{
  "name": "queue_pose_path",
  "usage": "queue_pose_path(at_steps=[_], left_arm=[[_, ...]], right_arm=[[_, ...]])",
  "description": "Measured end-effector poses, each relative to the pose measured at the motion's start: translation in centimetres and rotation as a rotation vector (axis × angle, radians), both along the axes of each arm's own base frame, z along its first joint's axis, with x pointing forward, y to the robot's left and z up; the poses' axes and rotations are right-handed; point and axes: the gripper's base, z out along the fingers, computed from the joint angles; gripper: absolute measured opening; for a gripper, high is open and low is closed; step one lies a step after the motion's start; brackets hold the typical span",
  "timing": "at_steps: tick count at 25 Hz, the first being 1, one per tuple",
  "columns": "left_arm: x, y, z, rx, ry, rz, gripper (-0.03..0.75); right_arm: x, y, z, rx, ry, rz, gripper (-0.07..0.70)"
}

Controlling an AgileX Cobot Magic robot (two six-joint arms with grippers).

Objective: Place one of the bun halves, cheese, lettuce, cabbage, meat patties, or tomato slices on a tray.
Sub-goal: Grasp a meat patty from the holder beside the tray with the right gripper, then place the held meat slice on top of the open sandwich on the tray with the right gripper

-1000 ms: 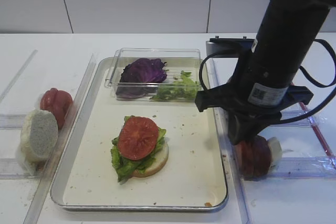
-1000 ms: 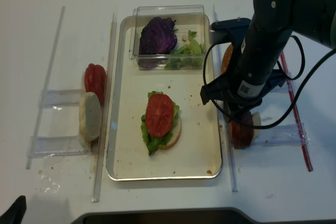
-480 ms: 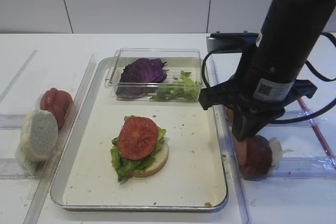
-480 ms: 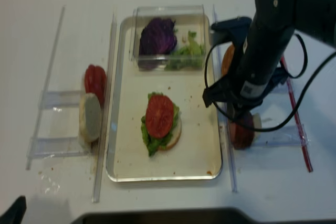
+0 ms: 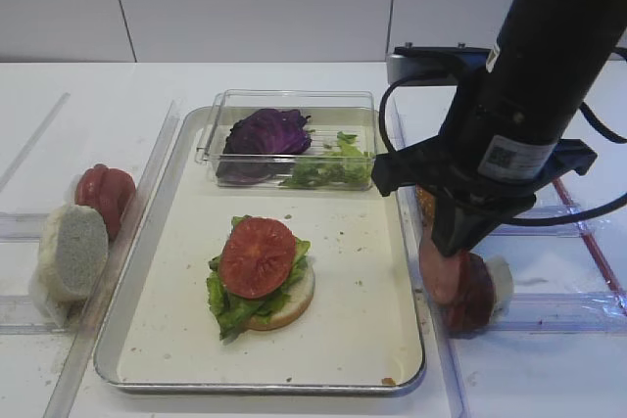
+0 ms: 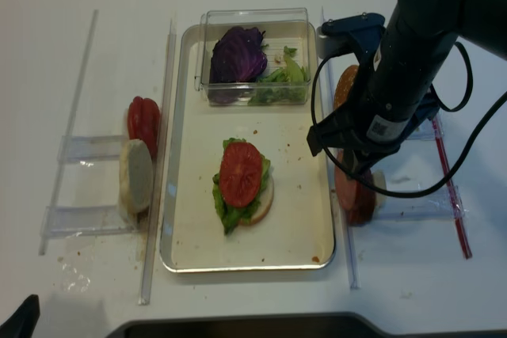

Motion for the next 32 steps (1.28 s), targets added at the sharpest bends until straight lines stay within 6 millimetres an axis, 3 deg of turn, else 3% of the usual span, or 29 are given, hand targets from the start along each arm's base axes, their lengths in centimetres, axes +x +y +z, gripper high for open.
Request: queue_pose_path(at_steps=[8,21,26,32], left_arm=[[0.0,0.0,0.0,-0.005,0.0,0.004,0.461],[0.0,0.0,0.0,-0.005,0.0,0.004,0.461],[0.0,0.0,0.0,-0.005,0.0,0.004,0.461],[0.0,0.0,0.0,-0.005,0.0,0.004,0.461]], right_arm=[[-1.3,-0.1,2.7,0.099,-0.065,0.023,0.081],[-5.4,0.0,8.1,0.263,-0.238,0.081,0.08],[-6.2,0.1,8.2,0.289,-0.258,0.09,0.08],[-7.1,-0.3,6.3,0.302,-0.235,0.063,0.08]])
